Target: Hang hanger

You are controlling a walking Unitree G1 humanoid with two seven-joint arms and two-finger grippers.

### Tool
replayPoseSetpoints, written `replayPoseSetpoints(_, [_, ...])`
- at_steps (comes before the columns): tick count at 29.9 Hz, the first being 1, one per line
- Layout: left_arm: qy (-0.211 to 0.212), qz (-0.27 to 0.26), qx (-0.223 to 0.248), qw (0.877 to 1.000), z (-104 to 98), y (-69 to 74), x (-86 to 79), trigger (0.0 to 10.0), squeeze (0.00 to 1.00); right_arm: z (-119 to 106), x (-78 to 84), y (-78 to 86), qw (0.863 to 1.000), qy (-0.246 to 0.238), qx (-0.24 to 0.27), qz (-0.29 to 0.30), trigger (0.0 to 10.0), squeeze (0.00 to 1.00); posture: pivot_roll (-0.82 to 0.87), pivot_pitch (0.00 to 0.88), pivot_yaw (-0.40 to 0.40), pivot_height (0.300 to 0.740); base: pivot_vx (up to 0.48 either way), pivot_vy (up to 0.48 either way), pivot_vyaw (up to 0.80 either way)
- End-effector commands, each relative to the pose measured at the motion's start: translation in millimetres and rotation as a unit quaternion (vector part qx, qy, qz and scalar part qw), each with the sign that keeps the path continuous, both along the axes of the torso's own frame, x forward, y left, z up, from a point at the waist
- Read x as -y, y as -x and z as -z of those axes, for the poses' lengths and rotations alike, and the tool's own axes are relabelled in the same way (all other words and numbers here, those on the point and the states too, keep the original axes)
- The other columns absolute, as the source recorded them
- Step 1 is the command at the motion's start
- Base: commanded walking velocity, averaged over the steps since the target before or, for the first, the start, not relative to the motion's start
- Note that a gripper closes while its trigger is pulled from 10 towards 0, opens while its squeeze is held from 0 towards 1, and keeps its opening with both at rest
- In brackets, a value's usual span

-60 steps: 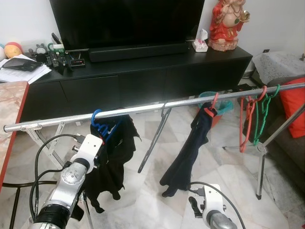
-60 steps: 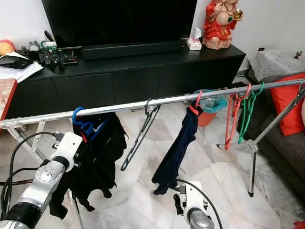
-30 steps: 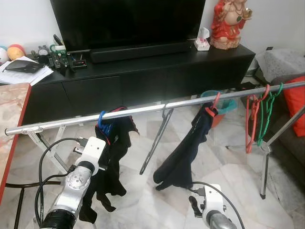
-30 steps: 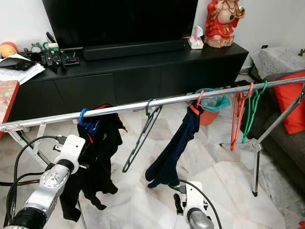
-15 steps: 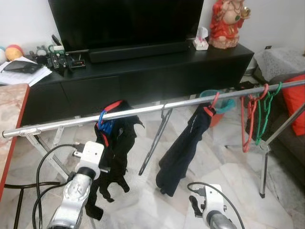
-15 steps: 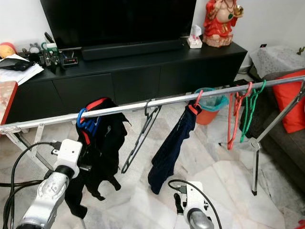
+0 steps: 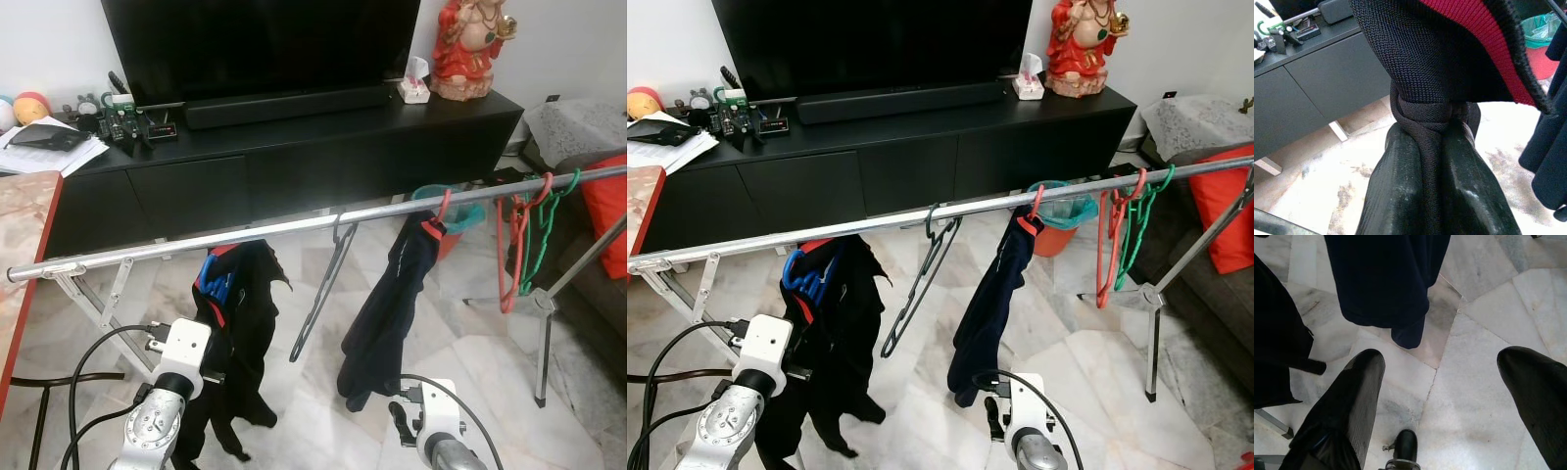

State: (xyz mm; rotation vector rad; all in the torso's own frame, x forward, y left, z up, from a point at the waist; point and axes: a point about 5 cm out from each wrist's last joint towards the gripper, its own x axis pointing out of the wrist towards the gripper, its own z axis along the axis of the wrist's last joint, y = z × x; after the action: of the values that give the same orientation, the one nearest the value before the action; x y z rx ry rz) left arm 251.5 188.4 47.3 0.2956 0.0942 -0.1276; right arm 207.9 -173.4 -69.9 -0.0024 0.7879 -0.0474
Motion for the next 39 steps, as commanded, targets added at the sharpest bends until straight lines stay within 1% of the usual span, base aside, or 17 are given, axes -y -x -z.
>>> replayPoseSetpoints(1, [0.001, 0.007, 0.025, 1.0, -11.8, -3.9, 3.8, 10.0, 0.0, 0.0, 1.9, 0.6, 1.0, 0.001, 0.0, 0.001, 10.0, 0.0, 0.01, 0.0, -0.027, 0.74, 0.0, 0.0, 0.0])
replayPoseSetpoints(12, [-0.001, 0.009, 0.012, 1.0, -7.4, 1.1, 6.1, 10.0, 0.0, -0.3, 2.1, -0.1, 1.0, 0.002, 0.001, -0.002, 10.0, 0.0, 0.02, 0.0, -0.03, 0.74, 0.0, 0.0, 0.0])
replayPoseSetpoints(39, [-0.002, 0.011, 0.01, 1.0, -7.9, 0.9, 8.5, 10.0, 0.0, -0.5, 2.1, -0.4, 1.0, 0.007, 0.0, -0.011, 10.0, 0.0, 0.02, 0.0, -0.031, 0.74, 0.0, 0.0, 0.0])
